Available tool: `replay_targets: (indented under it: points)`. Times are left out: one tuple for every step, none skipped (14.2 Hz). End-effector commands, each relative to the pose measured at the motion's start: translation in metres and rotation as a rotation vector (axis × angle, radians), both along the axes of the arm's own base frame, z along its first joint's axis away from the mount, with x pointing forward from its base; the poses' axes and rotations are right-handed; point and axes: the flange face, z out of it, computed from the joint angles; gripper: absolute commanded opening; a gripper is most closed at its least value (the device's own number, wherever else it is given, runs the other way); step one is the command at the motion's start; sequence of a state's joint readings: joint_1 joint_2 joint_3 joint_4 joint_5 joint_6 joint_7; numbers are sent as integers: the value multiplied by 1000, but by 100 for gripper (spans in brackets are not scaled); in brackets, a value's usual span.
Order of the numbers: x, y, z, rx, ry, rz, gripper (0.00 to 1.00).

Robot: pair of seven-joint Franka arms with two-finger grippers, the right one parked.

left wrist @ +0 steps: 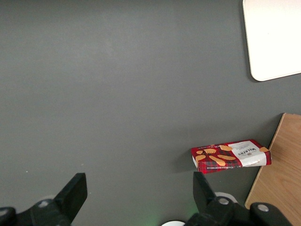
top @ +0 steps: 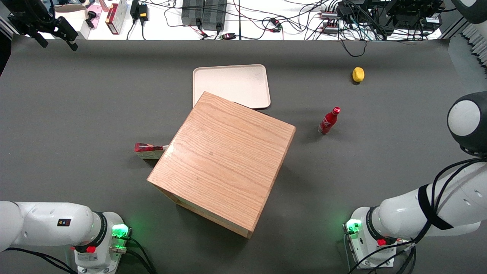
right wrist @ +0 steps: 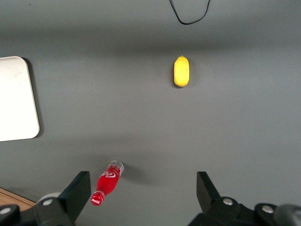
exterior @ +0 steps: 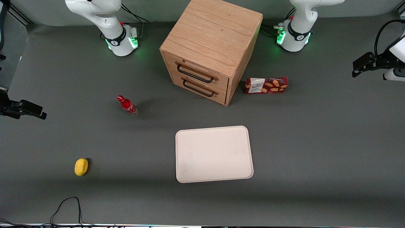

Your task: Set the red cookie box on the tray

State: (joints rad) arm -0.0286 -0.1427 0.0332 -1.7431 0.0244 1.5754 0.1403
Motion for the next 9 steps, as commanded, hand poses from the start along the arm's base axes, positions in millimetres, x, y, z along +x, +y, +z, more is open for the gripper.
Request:
replay_targets:
  points:
    - [4, -3, 7, 17, -12, 11, 100]
    - [4, -2, 5, 17, -10, 13, 100]
    - [5, -2, 5, 19, -12, 13, 100]
    - [7, -3, 2, 19, -6, 11, 100]
    - [8, -3, -2, 16, 4, 8, 100]
    - [7, -2, -9, 15, 22, 9, 100]
    - [4, -3, -15, 13, 50, -4, 100]
    - [0, -4, -24, 2, 86, -29, 100]
    - [-4, -6, -31, -10, 117, -71, 100]
